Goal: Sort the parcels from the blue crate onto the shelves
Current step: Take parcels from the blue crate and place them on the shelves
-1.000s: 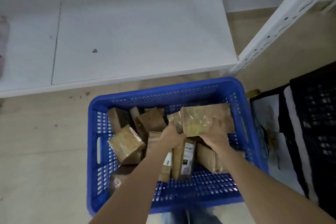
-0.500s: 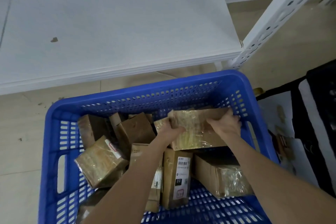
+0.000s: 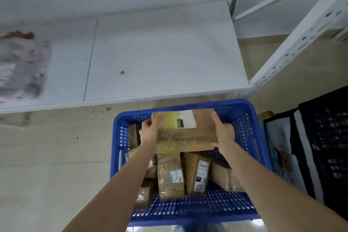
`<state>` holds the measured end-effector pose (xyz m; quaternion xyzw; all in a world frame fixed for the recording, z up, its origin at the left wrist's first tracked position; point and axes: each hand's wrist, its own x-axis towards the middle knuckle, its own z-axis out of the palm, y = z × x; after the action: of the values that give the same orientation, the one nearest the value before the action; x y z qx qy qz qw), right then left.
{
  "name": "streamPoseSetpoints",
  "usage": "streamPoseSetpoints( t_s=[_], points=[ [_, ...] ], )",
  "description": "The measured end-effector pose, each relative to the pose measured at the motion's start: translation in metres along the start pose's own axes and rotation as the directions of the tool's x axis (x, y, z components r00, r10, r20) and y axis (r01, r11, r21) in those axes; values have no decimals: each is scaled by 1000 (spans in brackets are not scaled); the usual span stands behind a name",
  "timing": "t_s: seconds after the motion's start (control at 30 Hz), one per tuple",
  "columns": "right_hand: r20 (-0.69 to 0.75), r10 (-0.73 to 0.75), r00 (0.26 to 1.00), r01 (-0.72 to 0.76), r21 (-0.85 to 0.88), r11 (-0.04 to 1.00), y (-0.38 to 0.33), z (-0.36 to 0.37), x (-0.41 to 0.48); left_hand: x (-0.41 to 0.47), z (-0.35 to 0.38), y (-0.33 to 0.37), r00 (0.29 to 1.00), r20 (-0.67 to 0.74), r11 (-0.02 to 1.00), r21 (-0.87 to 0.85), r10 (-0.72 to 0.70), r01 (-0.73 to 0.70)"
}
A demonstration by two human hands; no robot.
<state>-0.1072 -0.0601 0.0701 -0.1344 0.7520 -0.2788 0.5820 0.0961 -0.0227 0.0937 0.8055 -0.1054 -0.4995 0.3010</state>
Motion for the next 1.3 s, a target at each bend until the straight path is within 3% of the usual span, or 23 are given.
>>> streamPoseSetpoints(
  t_s=[0.1, 0.33, 0.47, 0.67, 0.8, 0.93, 1.03, 1.17, 1.3],
  points=[
    [49, 15, 999, -15, -3, 1000, -37, -1, -63, -47, -45, 45, 999, -43, 994, -109, -29, 25],
    [271, 62, 961, -96, 113, 989, -131, -7, -201, -169, -133, 151, 999, -17, 986, -160, 40, -42],
    [396, 85, 914, -112, 47, 993, -179, -20, -265, -229, -177, 194, 987, -37, 983, -100, 154, -157],
    [541, 74, 838, -89, 1, 996, -227, -35, -343, -304, -229, 247, 935, 67, 935, -95, 349, -342],
    [626, -41, 779, -5, 72, 997, -249, -35, -384, -339, -256, 269, 933, 4, 926, -121, 360, -357],
    [673, -224, 705, 127, 191, 973, -278, -27, -416, -371, -279, 296, 942, 33, 941, -56, 335, -333],
    [710, -291, 642, 207, 205, 957, -300, -30, -441, -394, -294, 323, 896, 40, 894, -99, 442, -436],
    [727, -398, 559, 341, 236, 910, -340, -47, -465, -439, -314, 369, 798, 27, 798, -12, 603, -603],
    [763, -400, 509, 441, 168, 882, -376, -63, -498, -483, -320, 412, 691, 20, 691, 3, 723, -723]
  ],
)
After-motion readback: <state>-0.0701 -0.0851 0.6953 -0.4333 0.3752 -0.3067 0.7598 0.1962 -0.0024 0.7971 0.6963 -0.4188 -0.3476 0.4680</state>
